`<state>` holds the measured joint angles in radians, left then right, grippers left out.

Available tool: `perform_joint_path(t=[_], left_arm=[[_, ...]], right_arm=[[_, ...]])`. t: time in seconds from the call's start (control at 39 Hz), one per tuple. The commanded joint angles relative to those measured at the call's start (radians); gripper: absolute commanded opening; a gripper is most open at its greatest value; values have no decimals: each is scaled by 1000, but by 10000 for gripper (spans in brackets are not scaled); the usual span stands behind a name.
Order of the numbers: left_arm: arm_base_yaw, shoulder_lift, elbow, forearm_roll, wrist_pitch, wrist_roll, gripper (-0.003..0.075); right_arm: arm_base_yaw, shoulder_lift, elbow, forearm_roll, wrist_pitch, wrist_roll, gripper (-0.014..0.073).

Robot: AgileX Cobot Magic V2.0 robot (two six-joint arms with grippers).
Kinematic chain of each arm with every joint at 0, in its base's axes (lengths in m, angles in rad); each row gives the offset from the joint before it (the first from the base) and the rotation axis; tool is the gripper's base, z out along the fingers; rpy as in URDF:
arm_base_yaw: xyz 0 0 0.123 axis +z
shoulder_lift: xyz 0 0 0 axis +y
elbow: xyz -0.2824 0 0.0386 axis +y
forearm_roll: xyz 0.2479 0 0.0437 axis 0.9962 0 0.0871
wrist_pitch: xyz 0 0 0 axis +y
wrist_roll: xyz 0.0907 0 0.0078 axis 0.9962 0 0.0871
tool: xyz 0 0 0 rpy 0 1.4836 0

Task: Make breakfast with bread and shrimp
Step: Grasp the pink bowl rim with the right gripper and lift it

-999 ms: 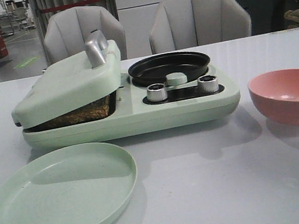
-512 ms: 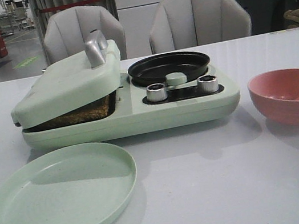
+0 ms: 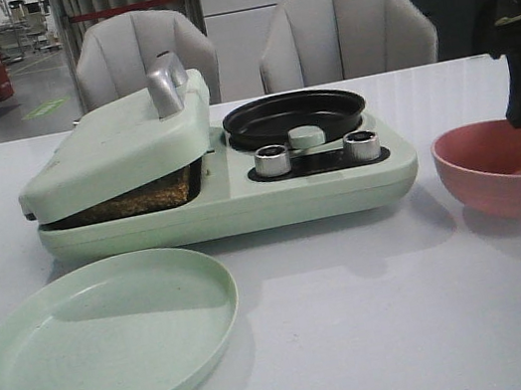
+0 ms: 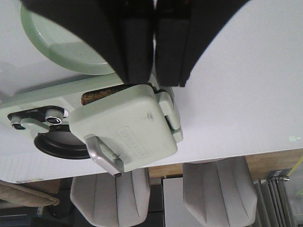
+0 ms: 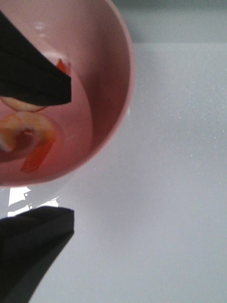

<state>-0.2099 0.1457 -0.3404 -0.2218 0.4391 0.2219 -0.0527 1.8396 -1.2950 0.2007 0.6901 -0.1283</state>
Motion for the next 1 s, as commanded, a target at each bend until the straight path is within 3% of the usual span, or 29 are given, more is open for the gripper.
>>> perform_joint_path(t=[0.0, 0.1, 0.26, 0.38, 0.74, 0.97], left_arm=[[-7, 11, -24, -19, -83, -12, 114], [-7, 11, -24, -19, -83, -12, 114], [-7, 11, -24, -19, -83, -12, 114], [-7, 11, -24, -19, -83, -12, 114], [-7, 11, -24, -19, -83, -12, 114], [-7, 11, -24, -19, -83, -12, 114]], right_arm=[[-6, 5, -60, 8, -7, -17, 546], [-6, 44, -80, 8, 0, -17, 468], [-6, 83, -100, 8, 10, -17, 244], [-6, 88, -116, 7, 18, -17, 130], [-5, -20, -246, 33, 20, -61, 135], [20, -135, -265, 196, -161, -168, 135]])
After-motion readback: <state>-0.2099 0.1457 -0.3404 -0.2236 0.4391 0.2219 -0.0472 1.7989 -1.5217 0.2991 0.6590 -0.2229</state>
